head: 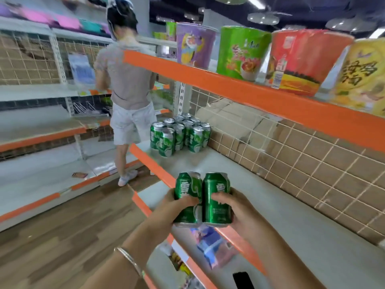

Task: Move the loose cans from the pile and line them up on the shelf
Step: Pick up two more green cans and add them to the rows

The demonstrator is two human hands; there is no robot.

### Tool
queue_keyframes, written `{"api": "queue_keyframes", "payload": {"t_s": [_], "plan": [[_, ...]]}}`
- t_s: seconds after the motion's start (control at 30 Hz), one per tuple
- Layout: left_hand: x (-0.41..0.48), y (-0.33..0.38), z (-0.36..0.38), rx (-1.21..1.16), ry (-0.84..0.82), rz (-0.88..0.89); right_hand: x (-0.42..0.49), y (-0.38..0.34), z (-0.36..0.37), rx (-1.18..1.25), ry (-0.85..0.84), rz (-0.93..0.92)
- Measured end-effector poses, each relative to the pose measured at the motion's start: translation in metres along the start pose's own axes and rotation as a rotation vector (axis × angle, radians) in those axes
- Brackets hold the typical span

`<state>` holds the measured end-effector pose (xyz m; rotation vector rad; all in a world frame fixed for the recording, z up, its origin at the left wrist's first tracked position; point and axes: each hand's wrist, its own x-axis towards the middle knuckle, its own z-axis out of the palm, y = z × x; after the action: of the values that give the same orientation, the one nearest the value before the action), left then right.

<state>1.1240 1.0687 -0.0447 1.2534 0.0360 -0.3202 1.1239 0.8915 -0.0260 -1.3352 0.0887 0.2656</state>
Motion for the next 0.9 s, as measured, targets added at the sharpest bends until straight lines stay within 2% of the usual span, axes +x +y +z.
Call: {"api": "queue_keyframes", "payload": {"t_s": [0.13,0.4,0.73,0.9], "plan": [[0.050,0.008,-0.021,0.005,0.061,0.030,0.061,-0.003,0.002,-0.023,-0.026,-0.017],[0.144,0.026,-0.058,0.041,0.142,0.096,0.170,-0.008,0.004,-0.141,0.041,-0.025],[0.217,0.031,-0.094,0.372,0.115,0.220,0.262,0.000,0.018,0.027,0.189,-0.126],[0.234,0.022,-0.107,0.400,0.065,0.214,0.295,0.005,0.024,-0.054,0.289,-0.208]]}}
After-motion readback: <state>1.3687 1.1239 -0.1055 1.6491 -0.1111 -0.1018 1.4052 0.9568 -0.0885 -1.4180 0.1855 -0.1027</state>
